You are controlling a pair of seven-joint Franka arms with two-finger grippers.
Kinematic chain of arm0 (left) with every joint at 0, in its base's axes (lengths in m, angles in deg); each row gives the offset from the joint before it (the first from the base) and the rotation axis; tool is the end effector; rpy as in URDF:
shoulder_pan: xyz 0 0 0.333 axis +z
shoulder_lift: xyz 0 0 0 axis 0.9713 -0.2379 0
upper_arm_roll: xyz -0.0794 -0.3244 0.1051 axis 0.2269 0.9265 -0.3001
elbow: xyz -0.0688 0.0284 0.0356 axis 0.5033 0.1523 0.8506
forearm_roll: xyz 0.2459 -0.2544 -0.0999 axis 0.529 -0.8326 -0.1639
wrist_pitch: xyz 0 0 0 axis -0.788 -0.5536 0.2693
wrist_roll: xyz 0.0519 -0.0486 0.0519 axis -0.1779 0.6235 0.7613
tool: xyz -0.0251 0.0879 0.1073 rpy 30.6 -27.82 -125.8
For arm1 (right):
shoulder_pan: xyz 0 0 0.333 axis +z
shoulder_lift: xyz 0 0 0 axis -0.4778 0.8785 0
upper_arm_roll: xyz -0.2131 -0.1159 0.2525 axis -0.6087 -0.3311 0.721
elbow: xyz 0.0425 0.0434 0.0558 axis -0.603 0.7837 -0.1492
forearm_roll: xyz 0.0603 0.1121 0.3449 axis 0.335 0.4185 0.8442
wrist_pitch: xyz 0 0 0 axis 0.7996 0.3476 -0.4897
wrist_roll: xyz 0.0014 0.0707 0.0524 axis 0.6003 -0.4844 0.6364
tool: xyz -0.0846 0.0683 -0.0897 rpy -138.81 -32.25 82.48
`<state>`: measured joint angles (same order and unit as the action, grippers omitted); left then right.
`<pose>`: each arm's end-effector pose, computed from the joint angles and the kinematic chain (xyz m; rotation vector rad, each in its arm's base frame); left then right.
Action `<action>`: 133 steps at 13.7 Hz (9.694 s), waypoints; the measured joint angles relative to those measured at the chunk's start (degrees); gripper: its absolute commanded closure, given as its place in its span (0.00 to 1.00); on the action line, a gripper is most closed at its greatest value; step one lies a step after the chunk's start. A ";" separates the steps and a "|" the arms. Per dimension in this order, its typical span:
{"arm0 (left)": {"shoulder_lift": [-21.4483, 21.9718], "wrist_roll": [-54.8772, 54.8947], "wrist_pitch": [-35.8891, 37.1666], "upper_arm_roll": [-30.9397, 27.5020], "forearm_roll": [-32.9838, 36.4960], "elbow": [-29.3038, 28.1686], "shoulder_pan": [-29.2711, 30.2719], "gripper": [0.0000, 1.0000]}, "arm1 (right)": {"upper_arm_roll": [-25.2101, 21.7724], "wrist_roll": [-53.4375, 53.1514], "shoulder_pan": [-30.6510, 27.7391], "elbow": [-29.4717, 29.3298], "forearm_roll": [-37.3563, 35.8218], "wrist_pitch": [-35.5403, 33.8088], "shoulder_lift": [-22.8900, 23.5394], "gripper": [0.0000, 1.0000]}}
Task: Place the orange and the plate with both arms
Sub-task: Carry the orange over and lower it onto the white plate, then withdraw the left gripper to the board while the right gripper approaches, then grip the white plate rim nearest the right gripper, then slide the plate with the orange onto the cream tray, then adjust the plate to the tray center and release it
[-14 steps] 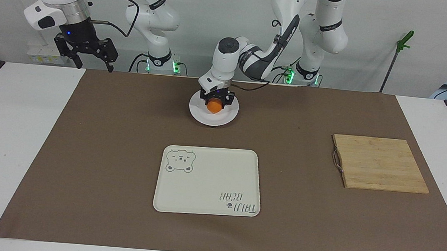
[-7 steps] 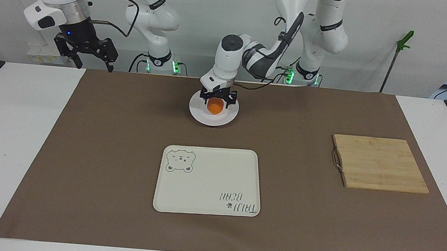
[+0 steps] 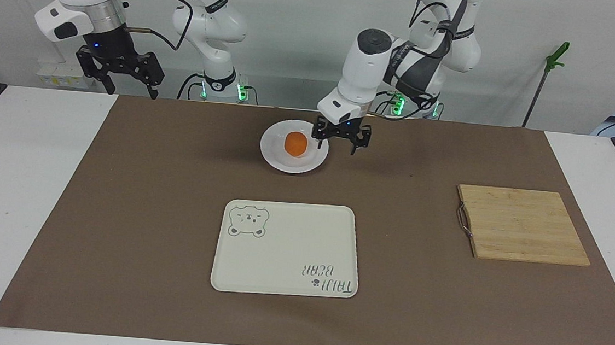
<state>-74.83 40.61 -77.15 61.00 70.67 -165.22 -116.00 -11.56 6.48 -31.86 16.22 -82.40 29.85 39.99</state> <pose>0.4366 -0.3457 0.4733 3.0262 -0.2014 0.0528 0.5009 -0.0217 0.6494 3.1350 -0.0765 0.0148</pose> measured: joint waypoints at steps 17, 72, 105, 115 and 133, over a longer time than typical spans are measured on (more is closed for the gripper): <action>9.01 41.29 27.87 -0.43 5.48 17.17 31.66 0.00 | -0.08 5.62 -0.45 23.59 30.82 14.01 0.34 0.00; 4.61 39.23 39.14 1.45 3.23 22.22 33.07 0.00 | 0.08 43.54 18.45 66.47 75.44 43.03 -5.85 1.00; 4.32 39.18 37.99 0.46 3.23 24.09 33.25 0.00 | -0.33 21.94 6.59 20.02 65.27 33.85 18.52 1.00; 4.32 39.18 37.99 0.44 3.23 24.09 33.26 0.00 | 0.27 17.05 11.53 3.58 65.27 39.97 36.12 1.00; 4.32 39.18 37.99 0.43 3.23 24.09 33.26 0.00 | 0.12 25.10 10.42 13.33 65.28 37.48 32.80 1.00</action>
<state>-70.51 79.79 -39.16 61.43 73.90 -141.12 -82.74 -11.44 31.59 -21.44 29.55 -17.12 67.34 72.78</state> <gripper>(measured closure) 0.000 0.960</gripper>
